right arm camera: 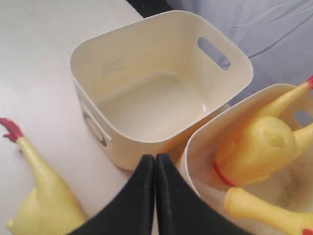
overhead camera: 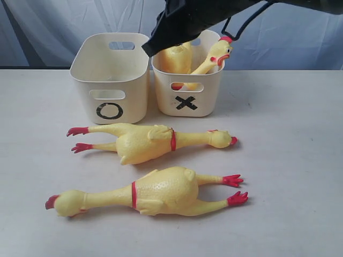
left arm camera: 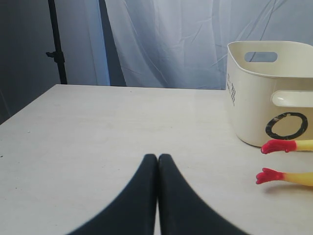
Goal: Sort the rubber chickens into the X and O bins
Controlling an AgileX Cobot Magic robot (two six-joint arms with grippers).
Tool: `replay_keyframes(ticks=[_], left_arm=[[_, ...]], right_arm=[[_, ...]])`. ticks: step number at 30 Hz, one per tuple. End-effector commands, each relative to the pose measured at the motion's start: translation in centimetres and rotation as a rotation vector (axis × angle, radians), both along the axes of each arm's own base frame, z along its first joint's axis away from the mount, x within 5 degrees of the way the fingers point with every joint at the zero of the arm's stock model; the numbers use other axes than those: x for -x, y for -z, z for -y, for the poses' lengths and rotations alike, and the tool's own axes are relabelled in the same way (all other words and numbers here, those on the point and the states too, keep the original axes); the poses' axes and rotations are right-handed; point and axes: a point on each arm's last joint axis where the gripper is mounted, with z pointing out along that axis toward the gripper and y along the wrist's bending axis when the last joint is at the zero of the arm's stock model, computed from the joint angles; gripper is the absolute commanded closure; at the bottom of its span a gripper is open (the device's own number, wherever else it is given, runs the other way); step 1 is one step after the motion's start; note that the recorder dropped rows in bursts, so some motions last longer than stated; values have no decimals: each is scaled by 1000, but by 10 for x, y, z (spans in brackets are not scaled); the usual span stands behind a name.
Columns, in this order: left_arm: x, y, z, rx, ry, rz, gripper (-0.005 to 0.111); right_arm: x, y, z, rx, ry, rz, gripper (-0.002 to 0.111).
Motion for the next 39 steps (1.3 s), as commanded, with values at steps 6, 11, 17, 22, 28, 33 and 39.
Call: replay_keyframes(ticks=[6, 11, 17, 22, 28, 33, 39], left_arm=[[0, 1, 0, -2, 6, 0, 107], [0, 1, 0, -2, 6, 0, 107], [0, 1, 0, -2, 6, 0, 107], [0, 1, 0, -2, 6, 0, 107], [-1, -4, 1, -67, 16, 56, 107], [-1, -8, 2, -64, 27, 96, 107], [-1, -15, 4, -68, 48, 177, 107]], right_arm=[[19, -12, 11, 73, -54, -70, 107], [26, -9, 15, 132, -83, -128, 107], [29, -9, 20, 195, -97, -137, 107], [32, -13, 21, 192, -99, -135, 107], [40, -17, 22, 165, -107, -166, 107], [47, -14, 26, 158, -107, -188, 107], [56, 0, 31, 173, -96, -233, 107]])
